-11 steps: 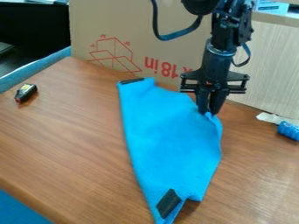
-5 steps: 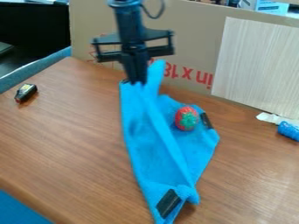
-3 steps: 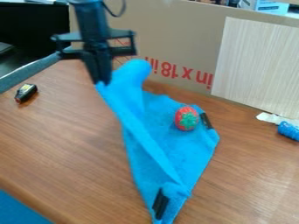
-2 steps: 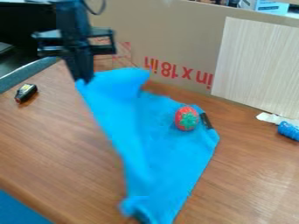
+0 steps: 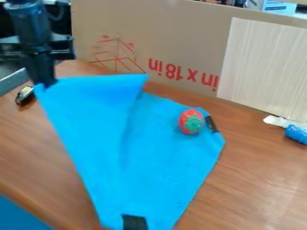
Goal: Unfold the cloth from top right to botttom left
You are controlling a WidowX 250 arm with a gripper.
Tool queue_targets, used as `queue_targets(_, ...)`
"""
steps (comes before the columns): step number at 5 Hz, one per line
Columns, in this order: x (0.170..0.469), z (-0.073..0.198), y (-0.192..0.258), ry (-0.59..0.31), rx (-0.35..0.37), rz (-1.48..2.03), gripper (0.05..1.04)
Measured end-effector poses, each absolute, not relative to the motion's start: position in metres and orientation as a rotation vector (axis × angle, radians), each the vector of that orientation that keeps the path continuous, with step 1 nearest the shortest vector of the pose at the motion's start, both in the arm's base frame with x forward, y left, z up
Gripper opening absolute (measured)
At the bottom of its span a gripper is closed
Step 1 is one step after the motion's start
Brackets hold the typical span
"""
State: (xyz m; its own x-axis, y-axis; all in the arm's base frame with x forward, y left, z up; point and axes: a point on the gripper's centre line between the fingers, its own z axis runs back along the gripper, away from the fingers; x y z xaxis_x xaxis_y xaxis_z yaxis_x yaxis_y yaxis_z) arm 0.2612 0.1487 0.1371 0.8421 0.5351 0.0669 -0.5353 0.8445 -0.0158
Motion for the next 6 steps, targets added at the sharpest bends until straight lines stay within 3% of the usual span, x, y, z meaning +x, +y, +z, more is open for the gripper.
queue_targets(4,0.224,0.132,0.19,-0.003,0.051,0.572,0.05)
queue_targets(5,0.219,0.133,0.197,0.025,0.109,0.534,0.05)
queue_targets(6,0.216,0.129,0.202,0.102,0.223,0.442,0.064)
